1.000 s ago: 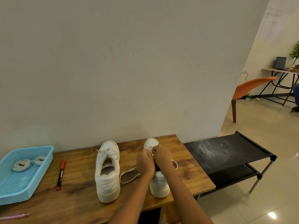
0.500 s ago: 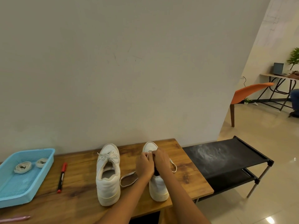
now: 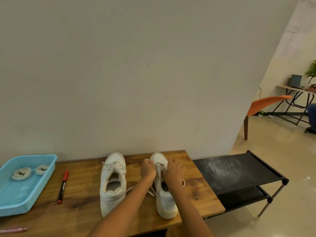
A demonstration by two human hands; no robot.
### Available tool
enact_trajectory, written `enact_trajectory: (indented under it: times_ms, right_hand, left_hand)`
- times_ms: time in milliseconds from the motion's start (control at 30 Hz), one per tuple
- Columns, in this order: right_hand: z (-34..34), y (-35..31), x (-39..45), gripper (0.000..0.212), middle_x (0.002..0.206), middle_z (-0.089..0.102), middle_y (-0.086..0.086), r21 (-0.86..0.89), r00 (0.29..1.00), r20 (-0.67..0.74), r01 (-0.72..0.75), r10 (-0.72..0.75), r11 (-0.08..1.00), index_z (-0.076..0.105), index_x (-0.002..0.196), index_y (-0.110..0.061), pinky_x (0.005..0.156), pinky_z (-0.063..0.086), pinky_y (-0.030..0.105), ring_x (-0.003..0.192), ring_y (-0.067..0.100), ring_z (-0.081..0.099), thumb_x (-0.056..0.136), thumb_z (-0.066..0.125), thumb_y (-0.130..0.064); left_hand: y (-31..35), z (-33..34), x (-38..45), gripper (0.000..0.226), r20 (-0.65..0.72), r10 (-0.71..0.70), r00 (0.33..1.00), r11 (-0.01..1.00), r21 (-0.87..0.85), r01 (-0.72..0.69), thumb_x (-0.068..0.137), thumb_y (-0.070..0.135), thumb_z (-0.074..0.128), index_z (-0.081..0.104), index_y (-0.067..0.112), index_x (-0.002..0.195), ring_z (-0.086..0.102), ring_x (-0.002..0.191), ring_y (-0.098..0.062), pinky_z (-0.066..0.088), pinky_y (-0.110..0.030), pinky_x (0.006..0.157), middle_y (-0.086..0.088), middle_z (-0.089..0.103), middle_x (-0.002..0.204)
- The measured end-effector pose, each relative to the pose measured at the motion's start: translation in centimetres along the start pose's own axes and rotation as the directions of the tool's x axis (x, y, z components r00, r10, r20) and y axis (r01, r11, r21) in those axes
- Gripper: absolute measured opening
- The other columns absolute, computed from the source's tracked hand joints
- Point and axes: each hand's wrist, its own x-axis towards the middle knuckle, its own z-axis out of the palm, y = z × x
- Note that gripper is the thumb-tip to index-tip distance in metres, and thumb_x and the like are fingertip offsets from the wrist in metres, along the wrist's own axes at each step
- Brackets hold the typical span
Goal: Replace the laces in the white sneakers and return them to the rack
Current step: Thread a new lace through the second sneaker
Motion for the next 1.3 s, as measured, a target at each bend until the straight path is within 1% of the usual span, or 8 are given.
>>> enact_trajectory:
  times_ms: [133,267,367,600,700,867,1100,1300]
  right_hand:
    - [-0.2,0.4,0.1,0.043,0.116,0.055,0.006,0.076,0.99,-0.001,-0.138,0.138,0.988,0.039,0.123,-0.011,0.086,0.045,0.026,0.104,0.018,0.054,0.094,0.05,-0.042]
    - [0.0,0.2,0.1,0.046,0.103,0.063,0.004,0.222,0.978,0.031,-0.207,0.205,0.953,0.037,0.119,-0.013,0.07,0.047,0.025,0.092,0.018,0.062,0.089,0.061,-0.037]
    - [-0.3,0.2,0.1,0.045,0.105,0.062,0.004,0.26,0.973,0.047,-0.231,0.227,0.938,0.037,0.117,-0.014,0.065,0.043,0.023,0.092,0.018,0.062,0.088,0.063,-0.036]
    - [-0.4,0.3,0.0,0.048,0.106,0.062,0.006,0.282,0.969,0.067,-0.247,0.238,0.927,0.036,0.118,-0.012,0.064,0.04,0.025,0.095,0.022,0.062,0.088,0.062,-0.039]
    - [-0.4,0.3,0.1,0.047,0.108,0.062,0.005,0.304,0.965,0.07,-0.263,0.254,0.916,0.037,0.117,-0.013,0.064,0.039,0.025,0.095,0.021,0.062,0.087,0.064,-0.036]
    - [-0.4,0.1,0.0,0.047,0.108,0.061,0.005,0.304,0.962,0.083,-0.272,0.26,0.913,0.036,0.117,-0.014,0.064,0.04,0.023,0.094,0.019,0.062,0.087,0.065,-0.034]
    - [-0.6,0.1,0.0,0.049,0.107,0.062,0.006,0.327,0.956,0.096,-0.292,0.276,0.899,0.036,0.119,-0.012,0.064,0.041,0.025,0.093,0.021,0.062,0.087,0.065,-0.035]
    - [-0.9,0.0,-0.3,0.052,0.108,0.063,0.007,0.332,0.954,0.096,-0.301,0.285,0.894,0.034,0.124,-0.01,0.065,0.039,0.026,0.096,0.023,0.062,0.087,0.065,-0.031]
  left_hand:
    - [1.4,-0.6,0.8,0.027,-0.072,-0.19,0.979,0.759,-0.643,0.1,0.102,0.009,0.025,0.047,0.001,0.116,0.051,0.058,-0.018,0.043,-0.026,0.052,-0.011,0.052,0.076]
    - [0.7,-2.5,0.6,0.031,0.038,0.093,0.995,0.995,0.042,-0.095,0.099,0.019,0.038,0.054,0.009,0.075,0.054,0.07,-0.024,0.04,-0.031,0.063,-0.009,0.056,0.074]
    - [-1.0,-3.4,0.2,0.037,0.342,0.121,0.932,0.862,0.43,-0.269,0.096,0.033,0.05,0.048,0.015,0.063,0.043,0.06,-0.014,0.031,-0.025,0.058,-0.001,0.048,0.062]
    - [1.0,-2.0,0.1,0.022,0.008,0.068,0.998,0.895,-0.443,-0.057,0.1,0.012,0.037,0.053,0.006,0.087,0.056,0.069,-0.019,0.047,-0.033,0.071,-0.012,0.06,0.087]
    - [0.9,-2.1,0.3,0.028,-0.058,0.085,0.995,0.993,-0.076,-0.089,0.101,0.018,0.035,0.054,-0.002,0.107,0.058,0.089,-0.03,0.041,-0.033,0.075,-0.018,0.06,0.102]
    - [-1.7,-2.3,-0.1,0.026,0.25,0.162,0.955,0.807,0.524,-0.274,0.096,0.037,0.048,0.052,0.015,0.082,0.052,0.075,-0.017,0.036,-0.026,0.061,0.0,0.055,0.078]
    - [1.6,-2.0,-0.4,0.03,-0.156,0.134,0.979,0.875,-0.445,-0.191,0.102,0.017,0.03,0.047,0.011,0.078,0.047,0.061,-0.018,0.039,-0.028,0.055,-0.004,0.05,0.069]
    - [-1.2,-1.2,-0.6,0.036,-0.045,0.149,0.988,0.961,0.241,-0.134,0.102,0.023,0.033,0.054,-0.005,0.105,0.057,0.093,-0.031,0.037,-0.03,0.071,-0.017,0.06,0.1]
